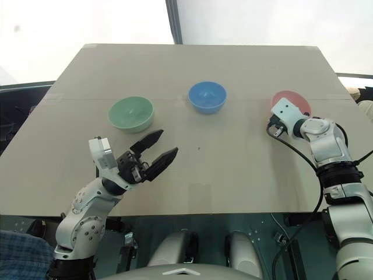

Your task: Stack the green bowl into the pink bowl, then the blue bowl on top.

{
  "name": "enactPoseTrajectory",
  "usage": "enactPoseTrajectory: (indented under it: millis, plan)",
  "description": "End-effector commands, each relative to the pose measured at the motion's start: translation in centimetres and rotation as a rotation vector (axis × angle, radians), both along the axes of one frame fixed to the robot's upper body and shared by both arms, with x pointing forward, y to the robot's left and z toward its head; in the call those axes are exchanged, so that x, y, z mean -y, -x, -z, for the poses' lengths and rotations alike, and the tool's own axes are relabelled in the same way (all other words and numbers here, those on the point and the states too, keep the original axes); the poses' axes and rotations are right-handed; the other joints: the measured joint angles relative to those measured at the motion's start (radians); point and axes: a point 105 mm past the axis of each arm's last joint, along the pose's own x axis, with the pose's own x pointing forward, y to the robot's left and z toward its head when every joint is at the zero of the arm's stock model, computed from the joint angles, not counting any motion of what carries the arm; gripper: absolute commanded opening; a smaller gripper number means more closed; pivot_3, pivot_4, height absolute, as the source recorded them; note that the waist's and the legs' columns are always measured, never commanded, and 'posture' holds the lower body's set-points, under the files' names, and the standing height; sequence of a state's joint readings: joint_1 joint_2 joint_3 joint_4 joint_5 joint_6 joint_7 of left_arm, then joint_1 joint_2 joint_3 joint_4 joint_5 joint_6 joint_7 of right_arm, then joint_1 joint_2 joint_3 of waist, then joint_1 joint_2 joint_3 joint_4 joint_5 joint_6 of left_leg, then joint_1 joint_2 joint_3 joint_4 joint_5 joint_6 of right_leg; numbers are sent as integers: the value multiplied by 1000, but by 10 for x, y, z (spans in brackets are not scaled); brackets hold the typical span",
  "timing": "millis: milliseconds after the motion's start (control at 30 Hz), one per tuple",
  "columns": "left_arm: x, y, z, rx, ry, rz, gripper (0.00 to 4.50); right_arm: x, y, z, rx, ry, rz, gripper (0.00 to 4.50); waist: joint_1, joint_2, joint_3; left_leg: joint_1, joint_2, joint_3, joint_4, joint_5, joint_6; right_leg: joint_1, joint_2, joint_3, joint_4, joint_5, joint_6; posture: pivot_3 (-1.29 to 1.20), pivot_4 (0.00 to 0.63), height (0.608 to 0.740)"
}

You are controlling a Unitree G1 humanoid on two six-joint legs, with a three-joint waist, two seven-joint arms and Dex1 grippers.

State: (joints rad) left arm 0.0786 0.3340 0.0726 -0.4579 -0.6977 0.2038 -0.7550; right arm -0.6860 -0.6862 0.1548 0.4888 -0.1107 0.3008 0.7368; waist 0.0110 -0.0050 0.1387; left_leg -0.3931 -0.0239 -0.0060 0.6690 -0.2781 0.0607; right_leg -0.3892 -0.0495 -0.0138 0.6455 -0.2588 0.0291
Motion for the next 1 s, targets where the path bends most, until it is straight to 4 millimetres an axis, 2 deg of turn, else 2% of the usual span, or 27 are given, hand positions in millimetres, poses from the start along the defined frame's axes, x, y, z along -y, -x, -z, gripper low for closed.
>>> enactPoseTrajectory:
  millis: [33, 133, 300, 433, 500, 567, 633, 767, 800, 833, 900, 1000]
  plan:
    - [1, 6, -11, 59, -2, 1, 4500, -7, 0, -12, 51, 41, -65, 39, 1, 0, 0, 0, 0, 0, 0, 0, 0, 0, 0, 0, 0, 0, 0, 0, 150, 740]
    - [0, 6, -11, 57, -5, -1, 4500, -30, 6, -21, 103, 67, -211, 39, 0, 0, 0, 0, 0, 0, 0, 0, 0, 0, 0, 0, 0, 0, 0, 0, 150, 740]
    - [-6, 5, -9, 54, -23, -3, 4500, -104, 67, -18, 40, 74, -654, 39, 1, 0, 0, -2, 0, -1, -1, 0, 0, -2, 0, 0, 0, 0, 0, 0, 150, 740]
    - [-10, 6, -7, 47, -44, 2, 4500, -144, 117, -8, -56, 140, -869, 39, 2, 0, 0, -2, 0, -1, -1, 0, 1, -2, 0, 0, 0, 0, 0, 0, 150, 740]
    - [-11, 6, -6, 45, -47, 1, 4500, -160, 131, -7, -66, 161, -917, 39, 2, 0, 0, -2, 0, -1, 0, -1, 1, -2, -1, 0, -1, 0, 0, 0, 150, 740]
    - [-12, 6, -7, 46, -48, 1, 4500, -176, 137, -7, -56, 172, -941, 39, 2, 0, 0, -2, 0, -1, 0, -2, 3, -3, -1, 0, 0, 0, 0, 0, 150, 740]
    - [-12, 6, -8, 48, -50, 2, 4500, -187, 135, -6, -42, 179, -933, 39, 2, 0, 0, -2, 0, -2, 0, -2, 3, -3, -1, -1, 0, 0, 0, 0, 150, 740]
    - [-11, 6, -8, 48, -53, 5, 4500, -193, 123, -4, -14, 208, -891, 39, 3, 0, 0, -2, 0, -2, 0, -1, 0, -3, -1, -1, 0, 0, 0, 0, 150, 740]
    - [-12, 6, -8, 47, -52, 3, 4500, -193, 121, -5, -8, 209, -882, 783, 3, 0, 0, -2, 0, -2, 0, -1, 0, -3, -1, -1, 0, 0, 0, 0, 150, 740]
    - [-12, 6, -8, 46, -53, 0, 4500, -192, 119, -6, -6, 208, -875, 1051, 3, 0, 0, -2, -1, -2, 0, -1, 0, -3, -2, -1, -1, 0, 0, 0, 150, 740]
    - [-13, 7, -8, 46, -57, -3, 4500, -192, 117, -7, -5, 203, -867, 1972, 2, 0, 0, -3, -1, -2, 0, -1, 0, -3, -2, -1, -1, 0, 0, 0, 150, 740]
    - [-13, 5, -9, 47, -58, -4, 4500, -189, 118, -8, -19, 200, -864, 3105, 1, 0, 0, -3, -1, -1, -1, -1, 0, -4, -2, -1, -1, 0, 0, 0, 150, 740]
